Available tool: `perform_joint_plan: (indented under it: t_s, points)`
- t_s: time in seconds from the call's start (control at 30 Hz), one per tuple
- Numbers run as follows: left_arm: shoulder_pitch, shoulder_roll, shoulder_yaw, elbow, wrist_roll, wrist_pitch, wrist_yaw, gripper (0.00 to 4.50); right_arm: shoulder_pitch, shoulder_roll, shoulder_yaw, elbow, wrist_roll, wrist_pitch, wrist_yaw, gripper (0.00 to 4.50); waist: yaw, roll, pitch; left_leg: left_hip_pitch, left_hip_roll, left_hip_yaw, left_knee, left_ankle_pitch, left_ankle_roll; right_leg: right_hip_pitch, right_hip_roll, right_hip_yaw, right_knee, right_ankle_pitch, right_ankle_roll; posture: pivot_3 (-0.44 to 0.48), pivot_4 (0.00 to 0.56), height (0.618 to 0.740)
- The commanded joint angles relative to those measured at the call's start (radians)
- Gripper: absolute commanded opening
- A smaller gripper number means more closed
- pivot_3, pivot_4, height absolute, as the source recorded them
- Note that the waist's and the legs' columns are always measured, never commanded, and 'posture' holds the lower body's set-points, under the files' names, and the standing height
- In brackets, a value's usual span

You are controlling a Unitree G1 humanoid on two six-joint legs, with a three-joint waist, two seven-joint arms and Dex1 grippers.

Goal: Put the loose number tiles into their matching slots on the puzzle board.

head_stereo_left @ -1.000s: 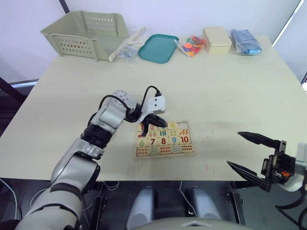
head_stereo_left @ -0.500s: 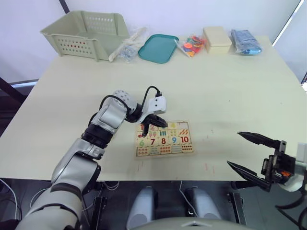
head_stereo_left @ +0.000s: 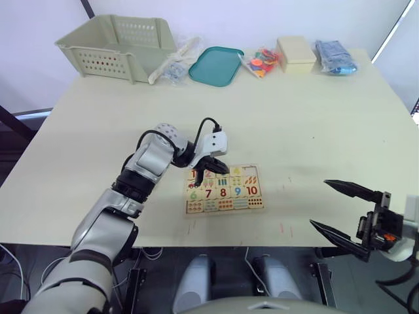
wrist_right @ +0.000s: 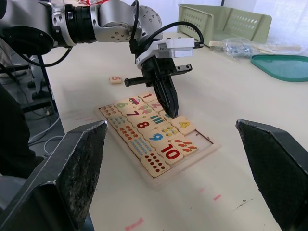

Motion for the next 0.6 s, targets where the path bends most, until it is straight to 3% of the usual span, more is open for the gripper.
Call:
perform_joint_plan:
  t_s: [0.03, 0.6]
  points:
    - [0.0, 0.0, 0.008, -0.027, -0.002, -0.009, 0.001, 0.02, 0.005, -0.002, -0.015, -0.041, 0.014, -0.012, -0.002, 4.5, 0.0, 0.0, 0.0, 0.0, 0.0, 0.0, 0.0, 0.0, 0.0, 0.0, 0.0, 0.0, 0.0, 0.0, 0.0, 0.0, 0.15, 0.74]
    - [-0.001, -0.007, 0.007, -0.024, -0.001, -0.009, 0.007, 0.02, 0.001, -0.002, -0.012, -0.037, 0.014, -0.012, 0.0, 4.5, 0.0, 0.0, 0.0, 0.0, 0.0, 0.0, 0.0, 0.0, 0.0, 0.0, 0.0, 0.0, 0.0, 0.0, 0.0, 0.0, 0.15, 0.74]
